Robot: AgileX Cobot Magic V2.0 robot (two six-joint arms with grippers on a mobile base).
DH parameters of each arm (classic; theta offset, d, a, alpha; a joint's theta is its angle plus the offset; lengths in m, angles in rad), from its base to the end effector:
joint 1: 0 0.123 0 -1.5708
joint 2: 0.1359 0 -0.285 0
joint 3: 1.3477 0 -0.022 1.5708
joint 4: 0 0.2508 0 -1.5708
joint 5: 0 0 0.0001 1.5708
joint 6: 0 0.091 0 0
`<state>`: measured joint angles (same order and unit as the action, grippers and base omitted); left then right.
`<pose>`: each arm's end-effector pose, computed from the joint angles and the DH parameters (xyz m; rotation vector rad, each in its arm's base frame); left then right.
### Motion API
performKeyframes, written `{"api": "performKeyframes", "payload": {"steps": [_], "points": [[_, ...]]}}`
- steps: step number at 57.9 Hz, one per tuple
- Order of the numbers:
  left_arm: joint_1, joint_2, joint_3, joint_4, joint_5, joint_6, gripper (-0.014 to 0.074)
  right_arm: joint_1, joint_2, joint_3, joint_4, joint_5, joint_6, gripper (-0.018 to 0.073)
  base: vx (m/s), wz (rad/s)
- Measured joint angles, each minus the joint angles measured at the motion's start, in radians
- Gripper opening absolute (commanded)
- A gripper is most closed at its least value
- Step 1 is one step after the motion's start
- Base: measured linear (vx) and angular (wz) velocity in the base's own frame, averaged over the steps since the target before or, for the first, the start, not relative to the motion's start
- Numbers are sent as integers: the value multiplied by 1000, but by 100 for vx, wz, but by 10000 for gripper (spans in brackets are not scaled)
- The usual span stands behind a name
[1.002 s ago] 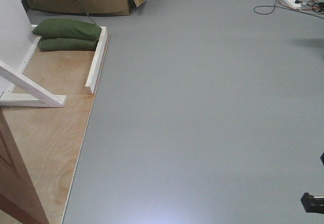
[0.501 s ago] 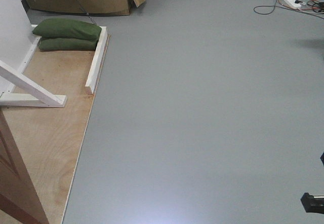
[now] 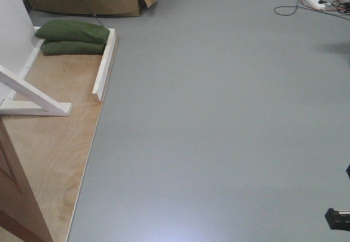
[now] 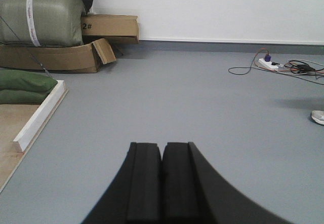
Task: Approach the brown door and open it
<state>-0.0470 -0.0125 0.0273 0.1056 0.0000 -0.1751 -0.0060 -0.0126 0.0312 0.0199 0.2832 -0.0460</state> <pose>0.0564 -0.0026 0.2046 -0.0169 1.4990 -0.0938 0.0548 0.0002 0.1777 -0.0226 1.7852 -0.0187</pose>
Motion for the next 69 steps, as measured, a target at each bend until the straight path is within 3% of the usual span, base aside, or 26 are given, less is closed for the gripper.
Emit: {"api": "performKeyframes", "payload": {"steps": [20,24,40,54,69], "points": [[0,0,-1,0,0,0,-6,0,0,0,0,0,0,0,0,0],[0,0,-15,-4,43,0,-6,0,0,0,0,0,0,0,0,0],[0,9,-239,-40,152,0,-6,0,0,0,0,0,0,0,0,0],[0,245,-482,-54,152,4,-6,0,0,0,0,0,0,0,0,0],[19,514,-652,-205,115,126,-6,0,0,0,0,0,0,0,0,0]]}}
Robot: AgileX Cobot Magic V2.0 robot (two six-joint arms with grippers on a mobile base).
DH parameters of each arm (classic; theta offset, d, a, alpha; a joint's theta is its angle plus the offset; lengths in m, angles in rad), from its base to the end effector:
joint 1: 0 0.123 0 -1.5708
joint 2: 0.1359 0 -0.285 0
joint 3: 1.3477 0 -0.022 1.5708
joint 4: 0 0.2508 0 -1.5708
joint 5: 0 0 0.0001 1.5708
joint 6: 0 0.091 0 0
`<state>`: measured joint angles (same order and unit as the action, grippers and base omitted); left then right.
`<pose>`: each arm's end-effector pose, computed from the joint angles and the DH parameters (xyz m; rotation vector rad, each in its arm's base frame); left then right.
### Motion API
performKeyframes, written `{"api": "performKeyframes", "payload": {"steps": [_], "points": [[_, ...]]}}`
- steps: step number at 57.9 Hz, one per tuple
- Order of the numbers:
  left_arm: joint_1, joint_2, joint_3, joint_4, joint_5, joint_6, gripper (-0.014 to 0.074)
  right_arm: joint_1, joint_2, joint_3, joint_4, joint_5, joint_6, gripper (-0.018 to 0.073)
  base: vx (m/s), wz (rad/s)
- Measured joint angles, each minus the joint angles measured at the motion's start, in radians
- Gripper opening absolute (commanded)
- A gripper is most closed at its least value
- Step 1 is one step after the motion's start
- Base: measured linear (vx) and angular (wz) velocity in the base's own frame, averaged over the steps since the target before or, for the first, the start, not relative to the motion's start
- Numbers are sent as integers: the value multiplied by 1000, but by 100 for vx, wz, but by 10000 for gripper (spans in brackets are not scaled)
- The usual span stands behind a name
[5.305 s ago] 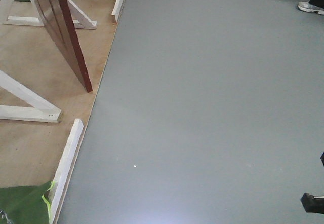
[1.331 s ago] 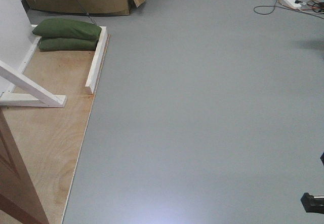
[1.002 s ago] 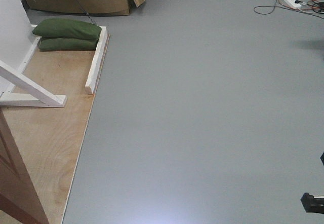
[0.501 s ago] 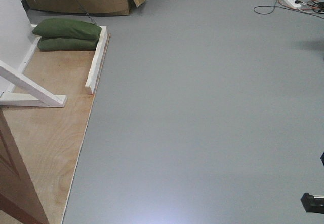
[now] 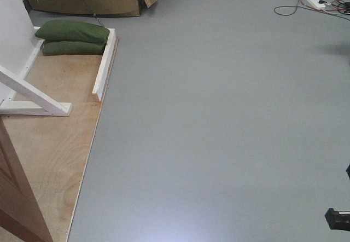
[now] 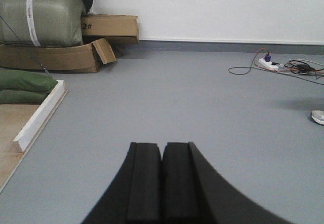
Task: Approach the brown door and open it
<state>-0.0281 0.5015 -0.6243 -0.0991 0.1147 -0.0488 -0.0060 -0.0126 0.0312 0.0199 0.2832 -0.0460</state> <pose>0.1022 -0.0039 0.3750 -0.0787 1.4746 -0.1507 0.0548 0.0002 0.1777 -0.0226 1.7852 -0.0187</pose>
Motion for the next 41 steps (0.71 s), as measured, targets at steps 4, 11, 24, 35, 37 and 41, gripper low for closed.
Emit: {"api": "performKeyframes", "payload": {"steps": [4,11,24,35,37,41], "points": [[2,62,-16,-18,-17,18,-6,0,0,0,0,0,0,0,0,0],[2,140,-24,-88,-74,30,-6,0,0,0,0,0,0,0,0,0],[23,163,-24,-408,-461,88,-6,0,0,0,0,0,0,0,0,0],[31,163,-75,-762,-851,146,-6,0,0,0,0,0,0,0,0,0],[34,170,-100,-828,-906,172,-6,0,0,0,0,0,0,0,0,0],[35,190,-166,-933,-993,235,-6,0,0,0,0,0,0,0,0,0]]}}
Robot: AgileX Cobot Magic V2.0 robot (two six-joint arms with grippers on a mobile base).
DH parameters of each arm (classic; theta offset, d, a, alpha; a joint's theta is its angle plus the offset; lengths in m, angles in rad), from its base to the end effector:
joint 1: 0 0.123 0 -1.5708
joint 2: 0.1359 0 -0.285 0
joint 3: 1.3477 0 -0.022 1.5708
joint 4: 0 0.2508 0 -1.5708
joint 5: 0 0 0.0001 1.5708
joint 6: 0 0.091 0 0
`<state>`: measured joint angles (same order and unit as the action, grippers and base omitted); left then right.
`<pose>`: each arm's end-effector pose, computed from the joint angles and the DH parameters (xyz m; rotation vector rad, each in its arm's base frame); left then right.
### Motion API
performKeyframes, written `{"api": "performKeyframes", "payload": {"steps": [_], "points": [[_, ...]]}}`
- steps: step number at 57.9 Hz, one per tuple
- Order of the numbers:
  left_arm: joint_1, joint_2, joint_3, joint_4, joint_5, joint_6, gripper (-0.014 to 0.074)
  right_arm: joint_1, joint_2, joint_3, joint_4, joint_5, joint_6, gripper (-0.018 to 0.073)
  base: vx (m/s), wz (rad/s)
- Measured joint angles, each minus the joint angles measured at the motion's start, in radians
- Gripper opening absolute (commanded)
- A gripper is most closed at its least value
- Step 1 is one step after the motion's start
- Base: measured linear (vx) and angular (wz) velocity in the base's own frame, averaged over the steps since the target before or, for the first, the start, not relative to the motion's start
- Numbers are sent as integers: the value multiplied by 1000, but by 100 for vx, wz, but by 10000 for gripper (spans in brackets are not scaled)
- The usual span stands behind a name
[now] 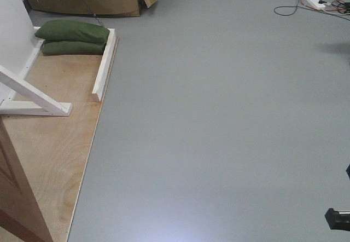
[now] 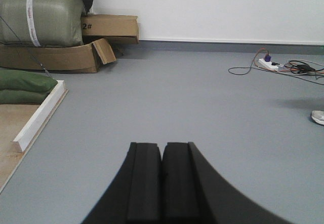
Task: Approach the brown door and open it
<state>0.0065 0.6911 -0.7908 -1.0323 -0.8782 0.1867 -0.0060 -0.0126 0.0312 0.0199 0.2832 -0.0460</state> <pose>0.0995 0.0607 0.4470 -0.8929 0.5395 -0.2686 0.0548 0.0002 0.1777 -0.0226 1.7852 -0.0187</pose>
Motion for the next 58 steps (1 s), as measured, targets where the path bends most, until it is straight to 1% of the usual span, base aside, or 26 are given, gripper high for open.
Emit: {"api": "performKeyframes", "payload": {"steps": [5,13,18,22,30,45,58], "points": [[0,43,-99,-111,-80,115,-6,0,0,0,0,0,0,0,0,0],[0,138,-268,-236,-114,316,-6,0,0,0,0,0,0,0,0,0],[0,201,-348,-311,-116,399,-6,0,0,0,0,0,0,0,0,0],[0,237,-386,-366,-116,443,-6,0,0,0,0,0,0,0,0,0],[0,290,-410,-448,-116,473,-6,0,0,0,0,0,0,0,0,0],[5,323,-412,-468,-121,476,-6,0,0,0,0,0,0,0,0,0],[47,336,-416,-557,-110,476,-6,0,0,0,0,0,0,0,0,0]]}}
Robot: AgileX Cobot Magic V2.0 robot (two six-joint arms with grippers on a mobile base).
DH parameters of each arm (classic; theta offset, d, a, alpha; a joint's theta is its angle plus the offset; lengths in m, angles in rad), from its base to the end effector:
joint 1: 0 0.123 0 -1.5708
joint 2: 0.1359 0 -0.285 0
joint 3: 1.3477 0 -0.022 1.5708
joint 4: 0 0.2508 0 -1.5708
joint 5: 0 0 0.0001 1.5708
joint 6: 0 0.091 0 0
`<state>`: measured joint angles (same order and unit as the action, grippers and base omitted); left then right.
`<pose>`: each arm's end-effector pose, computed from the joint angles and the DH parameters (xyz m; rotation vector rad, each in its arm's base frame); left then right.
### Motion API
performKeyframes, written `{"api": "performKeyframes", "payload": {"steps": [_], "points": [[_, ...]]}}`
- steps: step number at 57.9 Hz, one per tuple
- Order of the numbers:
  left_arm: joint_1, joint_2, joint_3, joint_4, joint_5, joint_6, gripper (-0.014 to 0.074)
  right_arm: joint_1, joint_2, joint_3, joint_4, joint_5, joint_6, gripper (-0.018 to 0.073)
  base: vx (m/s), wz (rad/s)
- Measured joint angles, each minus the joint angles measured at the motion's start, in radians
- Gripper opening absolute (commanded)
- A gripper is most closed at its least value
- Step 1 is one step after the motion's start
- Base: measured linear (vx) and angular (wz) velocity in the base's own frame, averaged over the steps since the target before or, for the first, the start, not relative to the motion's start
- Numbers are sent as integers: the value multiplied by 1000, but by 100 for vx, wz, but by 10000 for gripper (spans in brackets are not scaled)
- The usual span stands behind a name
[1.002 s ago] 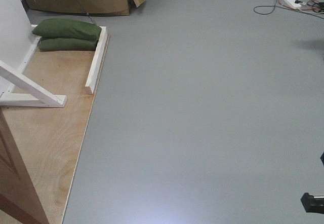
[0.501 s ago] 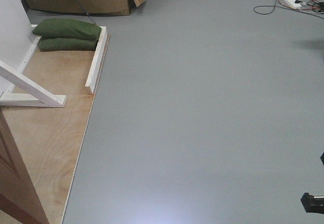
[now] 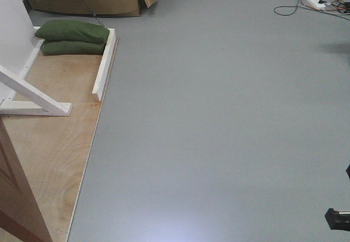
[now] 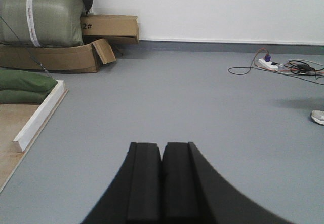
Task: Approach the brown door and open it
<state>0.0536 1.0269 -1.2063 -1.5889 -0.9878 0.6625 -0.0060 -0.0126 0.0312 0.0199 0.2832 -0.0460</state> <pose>0.1675 0.0850 0.4838 -1.2824 0.6557 -0.0719 0.0548 0.0002 0.1777 -0.0226 1.7852 -0.0187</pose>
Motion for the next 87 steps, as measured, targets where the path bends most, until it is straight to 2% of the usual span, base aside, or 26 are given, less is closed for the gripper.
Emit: {"api": "performKeyframes", "payload": {"steps": [19,35,40,46,52,65,75,87], "points": [[19,18,0,-23,102,0,-6,0,0,0,0,0,0,0,0,0],[19,27,0,-23,313,2,-6,0,0,0,0,0,0,0,0,0],[16,33,0,-10,383,24,-6,0,0,0,0,0,0,0,0,0],[16,38,0,54,481,52,-6,0,0,0,0,0,0,0,0,0],[16,39,0,157,570,68,-6,0,0,0,0,0,0,0,0,0],[16,40,0,331,764,75,-6,0,0,0,0,0,0,0,0,0],[15,50,0,382,867,75,-6,0,0,0,0,0,0,0,0,0],[14,102,0,392,879,75,-6,0,0,0,0,0,0,0,0,0]]}}
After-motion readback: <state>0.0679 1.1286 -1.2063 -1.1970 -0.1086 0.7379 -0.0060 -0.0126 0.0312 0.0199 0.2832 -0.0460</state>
